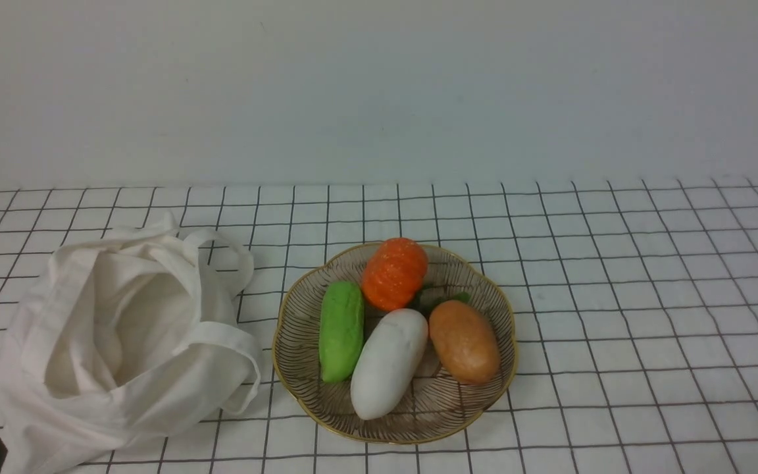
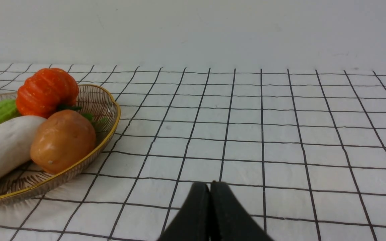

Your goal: Take vegetables from bag on white checkered tablecloth place on plate.

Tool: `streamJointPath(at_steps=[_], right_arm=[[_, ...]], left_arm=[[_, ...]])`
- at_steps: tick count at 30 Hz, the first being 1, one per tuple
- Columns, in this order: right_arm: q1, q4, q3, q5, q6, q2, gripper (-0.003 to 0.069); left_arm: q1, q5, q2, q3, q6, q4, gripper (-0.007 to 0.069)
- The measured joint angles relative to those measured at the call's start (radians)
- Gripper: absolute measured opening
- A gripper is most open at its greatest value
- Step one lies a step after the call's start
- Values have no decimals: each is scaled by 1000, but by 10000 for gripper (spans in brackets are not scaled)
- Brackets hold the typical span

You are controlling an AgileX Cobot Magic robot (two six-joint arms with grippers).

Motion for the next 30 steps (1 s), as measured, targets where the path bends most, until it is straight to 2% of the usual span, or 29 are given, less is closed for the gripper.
streamJointPath(at_steps=[6,30], right_arm=[[0,0,0,0,0,0,-14],[0,-1,0,0,0,0,-14]], left_arm=[[0,117,0,10,0,77,-8],[0,125,0,10,-7,93,-8]])
